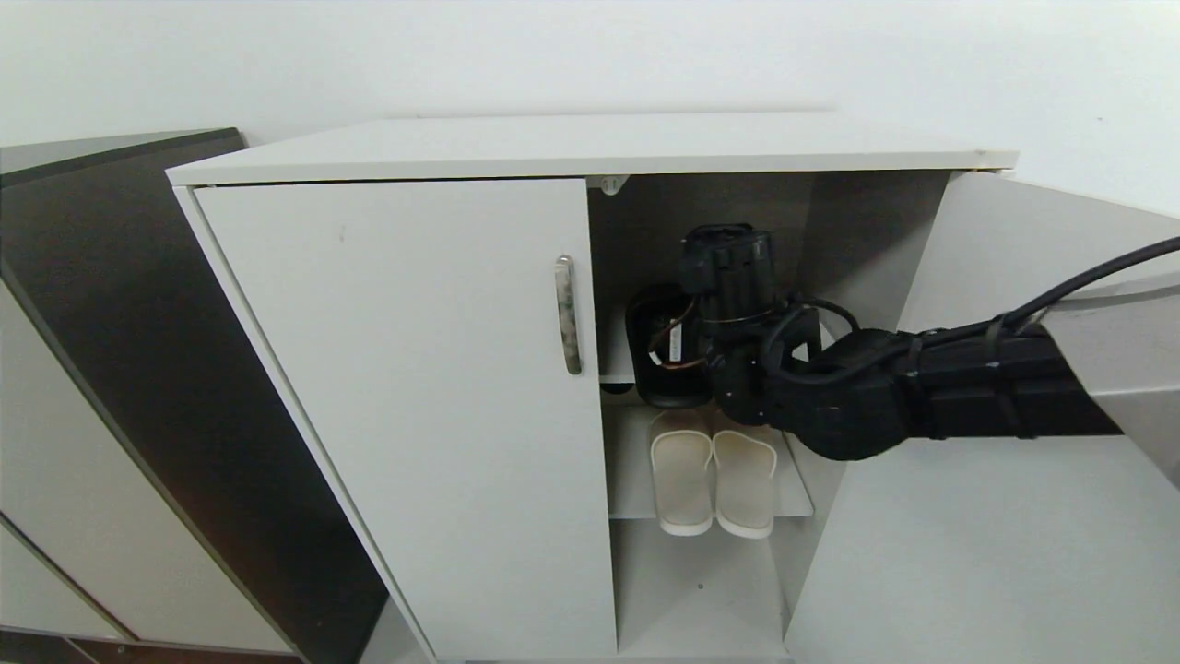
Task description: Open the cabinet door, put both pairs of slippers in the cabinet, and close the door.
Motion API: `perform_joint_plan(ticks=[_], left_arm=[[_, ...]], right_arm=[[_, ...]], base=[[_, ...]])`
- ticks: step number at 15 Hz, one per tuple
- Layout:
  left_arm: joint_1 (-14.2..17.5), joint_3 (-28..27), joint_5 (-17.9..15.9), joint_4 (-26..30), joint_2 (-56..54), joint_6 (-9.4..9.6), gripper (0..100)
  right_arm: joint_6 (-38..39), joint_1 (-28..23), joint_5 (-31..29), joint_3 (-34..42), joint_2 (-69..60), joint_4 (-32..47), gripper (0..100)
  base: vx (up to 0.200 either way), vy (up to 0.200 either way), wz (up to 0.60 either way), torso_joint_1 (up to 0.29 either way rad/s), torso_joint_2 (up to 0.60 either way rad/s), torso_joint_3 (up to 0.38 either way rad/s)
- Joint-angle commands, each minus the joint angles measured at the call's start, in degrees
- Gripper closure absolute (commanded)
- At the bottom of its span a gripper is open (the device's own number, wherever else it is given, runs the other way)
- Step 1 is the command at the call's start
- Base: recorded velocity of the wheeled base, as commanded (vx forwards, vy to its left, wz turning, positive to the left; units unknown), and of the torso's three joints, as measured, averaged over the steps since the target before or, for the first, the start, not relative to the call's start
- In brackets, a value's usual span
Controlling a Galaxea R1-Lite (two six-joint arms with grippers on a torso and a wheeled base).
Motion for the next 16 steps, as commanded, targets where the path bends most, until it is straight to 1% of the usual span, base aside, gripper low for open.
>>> perform_joint_plan(ticks=[1, 2, 4, 9, 11, 16], left_arm=[[0.0, 0.0, -0.1, 0.0, 0.1, -0.05, 100], [0.0, 0.0, -0.1, 0.0, 0.1, 0.04, 100], [0.0, 0.0, -0.1, 0.0, 0.1, 0.04, 100], [0.0, 0.0, -0.1, 0.0, 0.1, 0.04, 100], [0.0, 0.0, -0.1, 0.0, 0.1, 0.13, 100], [0.0, 0.0, 0.0, 0.0, 0.1, 0.04, 100]], right_arm=[[0.1, 3.7, -0.3, 9.0, -8.8, -3.3, 0], [0.1, 4.5, -0.4, 11.4, -10.0, -4.4, 100], [0.1, 6.0, -0.3, 16.8, -13.1, -7.0, 100], [0.1, 6.8, 0.3, 27.3, -18.1, -13.4, 100], [-0.2, 6.9, 0.3, 28.8, -16.5, -14.6, 100], [-0.1, 7.6, 0.0, 28.9, -15.5, -14.6, 100]], base=[[0.0, 0.0, 0.0, 0.0, 0.0, 0.0], [0.0, 0.0, 0.0, 0.0, 0.0, 0.0], [0.0, 0.0, 0.0, 0.0, 0.0, 0.0], [0.0, 0.0, 0.0, 0.0, 0.0, 0.0], [0.0, 0.0, 0.0, 0.0, 0.0, 0.0], [0.0, 0.0, 0.0, 0.0, 0.0, 0.0]])
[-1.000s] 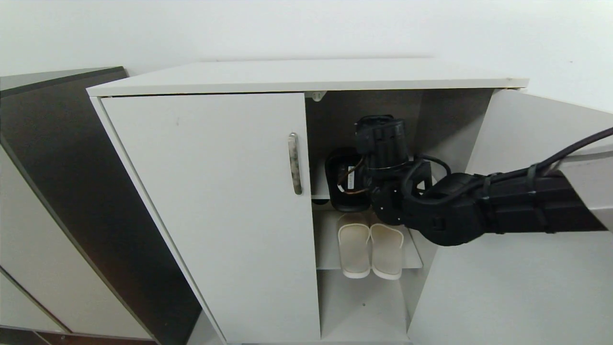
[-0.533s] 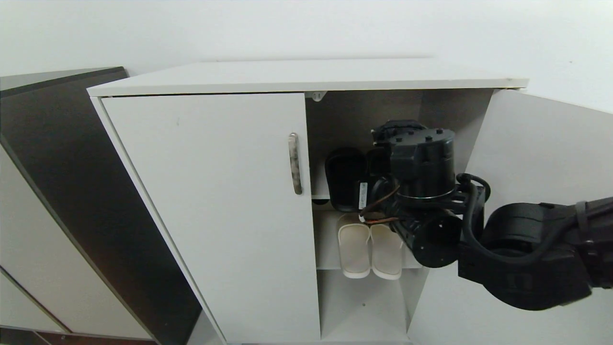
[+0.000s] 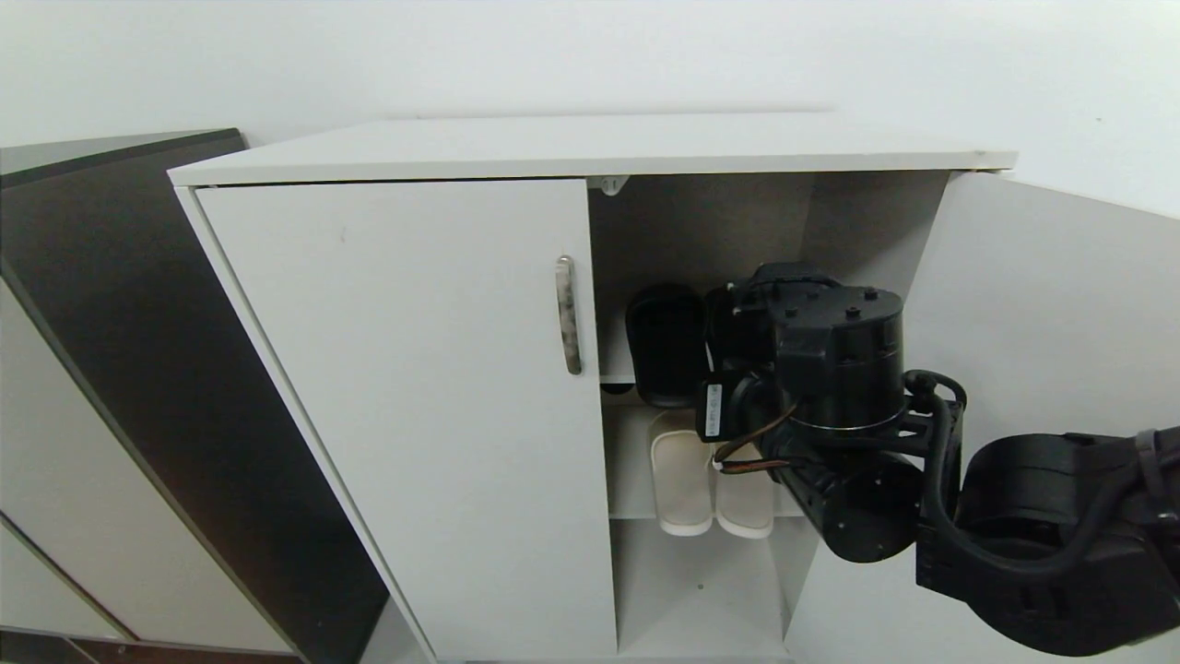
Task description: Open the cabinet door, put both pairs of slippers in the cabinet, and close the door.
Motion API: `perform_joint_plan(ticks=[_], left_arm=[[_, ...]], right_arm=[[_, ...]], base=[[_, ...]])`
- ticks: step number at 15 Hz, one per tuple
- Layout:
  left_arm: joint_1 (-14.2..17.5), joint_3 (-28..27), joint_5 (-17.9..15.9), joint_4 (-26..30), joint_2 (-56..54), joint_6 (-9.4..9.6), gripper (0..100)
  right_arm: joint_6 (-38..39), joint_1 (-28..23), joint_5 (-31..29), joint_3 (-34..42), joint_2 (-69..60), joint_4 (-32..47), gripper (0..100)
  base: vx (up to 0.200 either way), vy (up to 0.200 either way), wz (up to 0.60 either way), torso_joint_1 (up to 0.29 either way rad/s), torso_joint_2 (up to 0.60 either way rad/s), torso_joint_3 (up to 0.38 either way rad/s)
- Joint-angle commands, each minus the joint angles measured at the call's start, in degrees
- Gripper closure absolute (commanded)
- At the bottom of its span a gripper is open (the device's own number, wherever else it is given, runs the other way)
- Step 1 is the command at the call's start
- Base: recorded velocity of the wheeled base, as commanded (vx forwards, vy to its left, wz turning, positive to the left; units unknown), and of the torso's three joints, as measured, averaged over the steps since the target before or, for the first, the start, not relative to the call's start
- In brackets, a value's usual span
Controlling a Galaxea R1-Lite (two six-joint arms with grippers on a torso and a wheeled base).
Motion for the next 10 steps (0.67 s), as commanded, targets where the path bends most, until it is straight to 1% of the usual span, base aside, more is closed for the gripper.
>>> perform_joint_plan(ticks=[1, 5, 10], left_arm=[[0.0, 0.0, 0.0, 0.0, 0.1, 0.02, 100], [0.0, 0.0, -0.1, 0.0, 0.1, 0.02, 100], [0.0, 0.0, -0.1, 0.0, 0.1, 0.02, 100]], right_arm=[[0.0, 0.1, 0.0, 0.2, 0.5, 0.0, 100], [0.0, 0.1, 0.0, 0.8, 0.7, 0.0, 100], [0.0, 0.2, 0.0, 1.0, 1.4, -0.4, 100]], base=[[0.0, 0.0, 0.0, 0.0, 0.0, 0.0], [0.0, 0.0, 0.0, 0.0, 0.0, 0.0], [-0.2, 0.0, 0.0, 0.011, 0.0, 0.0]])
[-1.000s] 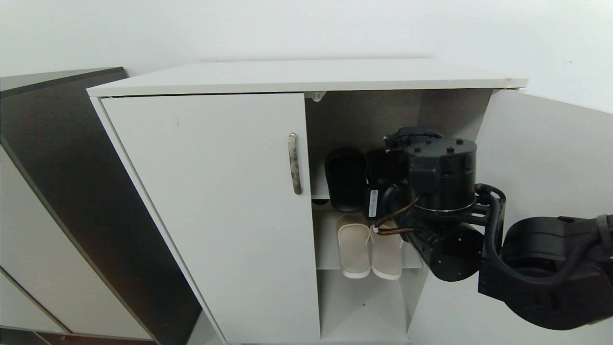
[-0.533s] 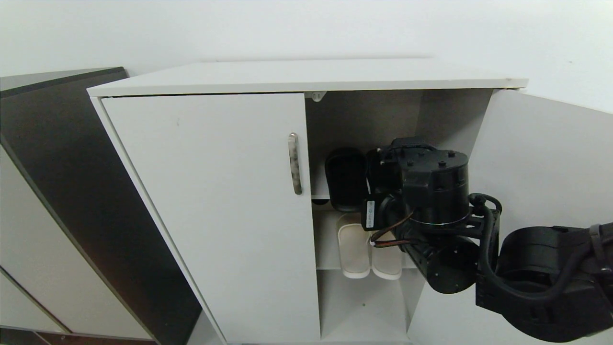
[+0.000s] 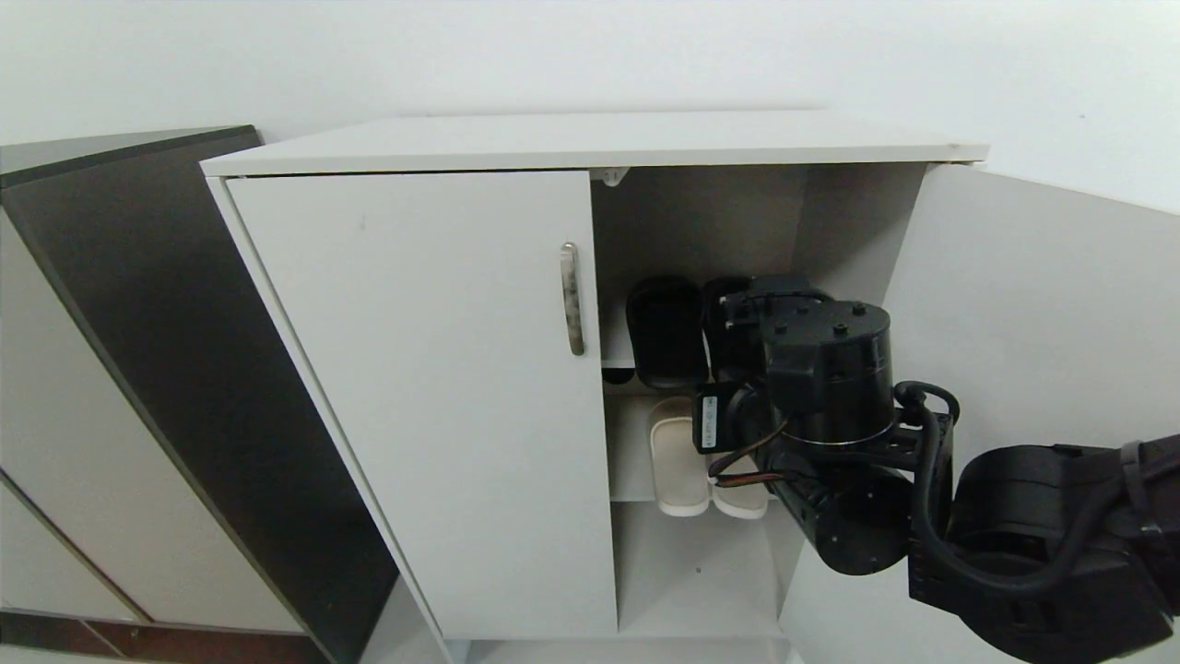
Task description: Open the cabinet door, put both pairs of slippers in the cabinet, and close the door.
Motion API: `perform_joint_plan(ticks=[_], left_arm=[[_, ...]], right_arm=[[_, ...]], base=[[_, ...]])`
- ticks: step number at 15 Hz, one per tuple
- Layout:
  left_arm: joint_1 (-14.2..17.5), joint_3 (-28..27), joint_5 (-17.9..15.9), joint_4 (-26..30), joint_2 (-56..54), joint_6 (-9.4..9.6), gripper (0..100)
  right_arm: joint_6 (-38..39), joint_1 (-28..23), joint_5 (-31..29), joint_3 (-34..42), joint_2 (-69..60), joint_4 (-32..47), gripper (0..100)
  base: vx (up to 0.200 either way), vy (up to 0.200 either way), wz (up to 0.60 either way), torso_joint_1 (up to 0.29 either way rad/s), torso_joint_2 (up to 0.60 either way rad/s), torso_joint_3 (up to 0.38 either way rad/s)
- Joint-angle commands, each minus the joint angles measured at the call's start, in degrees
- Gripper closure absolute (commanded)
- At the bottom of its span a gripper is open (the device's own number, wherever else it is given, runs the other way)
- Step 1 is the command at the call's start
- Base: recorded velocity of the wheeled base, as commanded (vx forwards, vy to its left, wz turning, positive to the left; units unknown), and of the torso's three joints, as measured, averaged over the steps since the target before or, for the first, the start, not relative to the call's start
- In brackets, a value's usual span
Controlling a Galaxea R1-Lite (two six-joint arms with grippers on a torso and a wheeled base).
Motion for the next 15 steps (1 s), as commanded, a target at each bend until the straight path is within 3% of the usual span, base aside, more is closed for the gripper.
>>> perform_joint_plan(ticks=[1, 13, 15], left_arm=[[0.0, 0.0, 0.0, 0.0, 0.1, -0.07, 100], [0.0, 0.0, 0.0, 0.0, 0.1, -0.07, 100], [0.0, 0.0, 0.0, 0.0, 0.1, -0.07, 100]], right_arm=[[-0.1, 0.0, 0.0, 0.2, 0.5, 0.0, 100], [-2.6, -0.5, 0.5, 3.3, 1.4, -6.4, 100], [-3.0, -0.7, 0.5, 3.8, 1.6, -6.5, 100]], base=[[-0.2, 0.0, 0.0, 0.002, 0.0, 0.002], [-0.2, 0.0, 0.0, 0.002, 0.0, 0.002], [0.0, 0.0, 0.0, 0.0, 0.0, 0.0]])
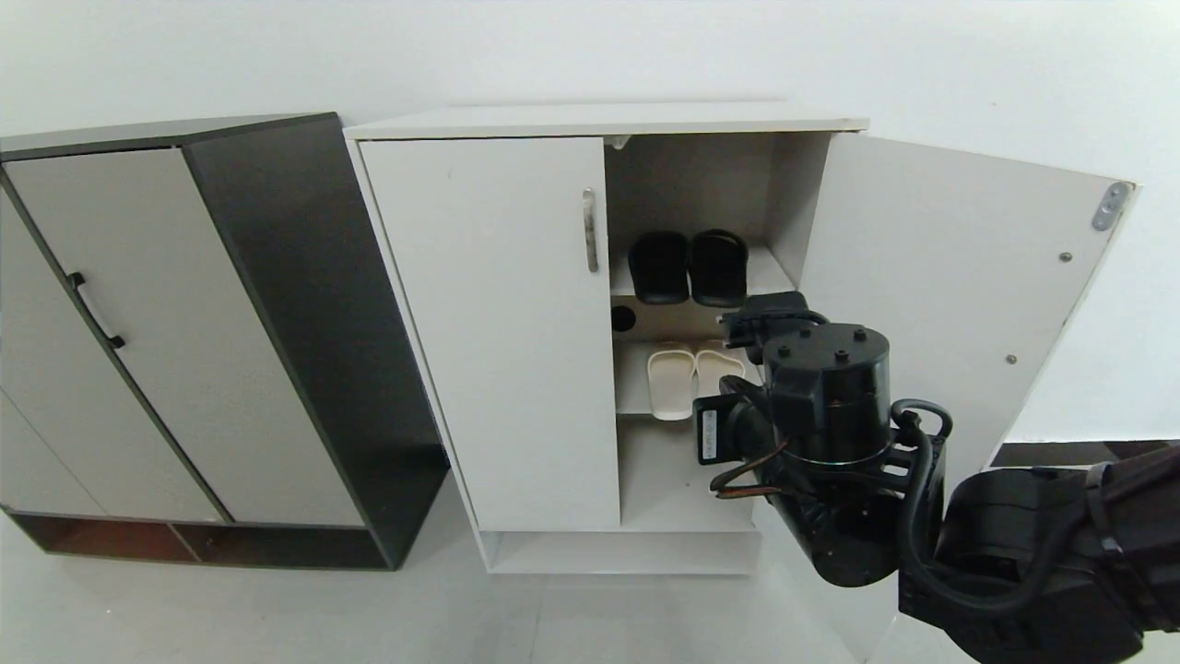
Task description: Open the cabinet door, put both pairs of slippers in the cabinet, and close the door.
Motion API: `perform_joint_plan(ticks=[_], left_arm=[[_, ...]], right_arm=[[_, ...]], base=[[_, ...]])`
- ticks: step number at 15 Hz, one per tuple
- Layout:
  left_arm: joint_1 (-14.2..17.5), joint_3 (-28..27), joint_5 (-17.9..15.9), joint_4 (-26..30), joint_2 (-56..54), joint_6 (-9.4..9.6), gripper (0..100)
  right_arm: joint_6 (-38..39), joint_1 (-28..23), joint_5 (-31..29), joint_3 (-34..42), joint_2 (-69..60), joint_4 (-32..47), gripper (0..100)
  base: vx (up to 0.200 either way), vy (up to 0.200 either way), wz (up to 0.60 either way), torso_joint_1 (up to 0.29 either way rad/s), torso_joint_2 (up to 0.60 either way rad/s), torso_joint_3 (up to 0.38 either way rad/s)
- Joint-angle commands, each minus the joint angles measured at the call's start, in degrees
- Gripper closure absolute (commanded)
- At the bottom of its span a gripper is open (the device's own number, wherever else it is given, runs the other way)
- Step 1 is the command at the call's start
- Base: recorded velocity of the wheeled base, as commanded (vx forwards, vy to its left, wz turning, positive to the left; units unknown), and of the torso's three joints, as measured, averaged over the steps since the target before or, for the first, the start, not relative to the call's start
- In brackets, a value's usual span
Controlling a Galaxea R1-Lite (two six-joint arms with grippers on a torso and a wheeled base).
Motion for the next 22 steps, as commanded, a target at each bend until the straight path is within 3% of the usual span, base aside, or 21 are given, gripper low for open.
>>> perform_joint_plan(ticks=[1, 13, 22], left_arm=[[0.0, 0.0, 0.0, 0.0, 0.1, -0.01, 100], [0.0, 0.0, 0.0, 0.0, 0.1, -0.1, 100], [0.0, 0.0, 0.0, 0.0, 0.1, -0.1, 100]], right_arm=[[0.0, -0.1, 0.0, 0.2, 0.6, -0.3, 100], [-0.4, -0.1, 0.0, 0.6, 1.4, -0.9, 100], [-0.4, 0.0, 0.0, 0.8, 1.5, -0.9, 100]], base=[[0.0, 0.0, 0.0, 0.0, 0.0, 0.0], [0.0, 0.0, 0.0, 0.0, -0.01, -0.003], [0.0, 0.0, 0.0, 0.054, -0.39, -0.34]])
